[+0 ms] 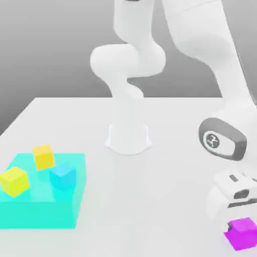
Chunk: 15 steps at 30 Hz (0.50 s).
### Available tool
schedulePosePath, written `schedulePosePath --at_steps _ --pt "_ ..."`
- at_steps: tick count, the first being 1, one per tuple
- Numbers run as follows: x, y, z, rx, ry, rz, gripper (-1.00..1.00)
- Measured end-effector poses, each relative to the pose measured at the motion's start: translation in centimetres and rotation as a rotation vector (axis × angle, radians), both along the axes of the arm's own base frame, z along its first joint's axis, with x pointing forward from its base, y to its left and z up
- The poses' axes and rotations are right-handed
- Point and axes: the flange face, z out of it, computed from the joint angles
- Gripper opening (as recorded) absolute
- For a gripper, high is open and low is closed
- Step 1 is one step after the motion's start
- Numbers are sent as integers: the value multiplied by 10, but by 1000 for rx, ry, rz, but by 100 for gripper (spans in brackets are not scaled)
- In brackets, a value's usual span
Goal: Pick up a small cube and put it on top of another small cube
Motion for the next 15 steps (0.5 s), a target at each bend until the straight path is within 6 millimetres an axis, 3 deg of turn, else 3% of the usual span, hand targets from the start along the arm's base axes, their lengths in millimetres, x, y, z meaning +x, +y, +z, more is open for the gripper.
schedulePosePath --at_steps 5,9,11,15 --pt "0 0 -3 1 0 1 -100" --pt "0 -2 45 -1 0 -6 -100" --pt "13 -42 62 -31 -4 -121 -100" --pt "28 -142 87 -87 -11 -416 -100"
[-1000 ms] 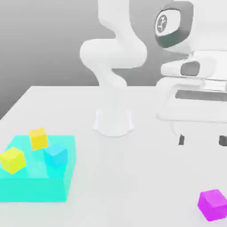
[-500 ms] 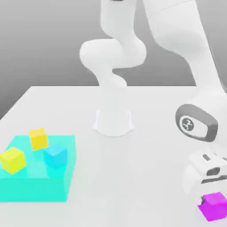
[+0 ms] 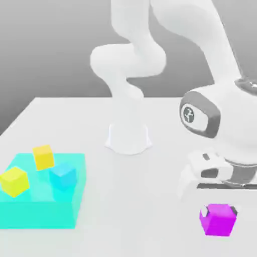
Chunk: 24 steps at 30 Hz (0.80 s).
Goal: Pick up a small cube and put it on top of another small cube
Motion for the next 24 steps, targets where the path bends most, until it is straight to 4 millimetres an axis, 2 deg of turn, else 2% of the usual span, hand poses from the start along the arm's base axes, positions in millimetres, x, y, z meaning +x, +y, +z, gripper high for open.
schedulePosePath --at_steps 3,5,7,12,15,18,23,24 --pt "-2 -77 19 -29 -7 -238 -100" --pt "-13 -148 35 -44 -13 -453 -100" --pt "-36 -214 52 -53 -20 -681 -100" --pt "-101 -298 86 -34 -41 -1087 -100" --pt "-152 -342 102 1 -56 -1345 -100" --pt "-200 -371 110 50 -71 -1574 -100" --pt "-212 -378 59 64 -75 -1631 -100" --pt "-212 -377 52 63 -75 -1632 100"
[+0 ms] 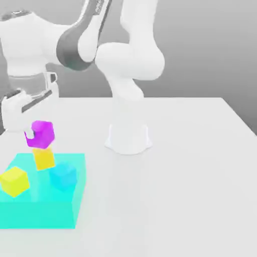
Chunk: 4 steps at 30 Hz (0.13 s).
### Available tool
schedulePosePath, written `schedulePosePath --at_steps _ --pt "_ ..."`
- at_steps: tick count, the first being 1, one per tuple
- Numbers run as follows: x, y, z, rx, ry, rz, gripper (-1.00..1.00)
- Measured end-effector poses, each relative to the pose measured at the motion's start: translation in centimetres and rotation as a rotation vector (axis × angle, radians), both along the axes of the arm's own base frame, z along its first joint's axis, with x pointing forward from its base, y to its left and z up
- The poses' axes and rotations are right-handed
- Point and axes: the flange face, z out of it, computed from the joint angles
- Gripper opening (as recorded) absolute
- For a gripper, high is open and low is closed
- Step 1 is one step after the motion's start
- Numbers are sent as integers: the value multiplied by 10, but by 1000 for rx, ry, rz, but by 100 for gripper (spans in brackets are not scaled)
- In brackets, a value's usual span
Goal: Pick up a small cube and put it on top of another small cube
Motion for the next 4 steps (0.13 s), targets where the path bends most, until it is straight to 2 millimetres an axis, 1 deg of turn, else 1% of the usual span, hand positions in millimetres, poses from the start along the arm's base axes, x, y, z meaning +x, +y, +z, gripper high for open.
schedulePosePath --at_steps 4 --pt "0 0 0 0 0 0 100"
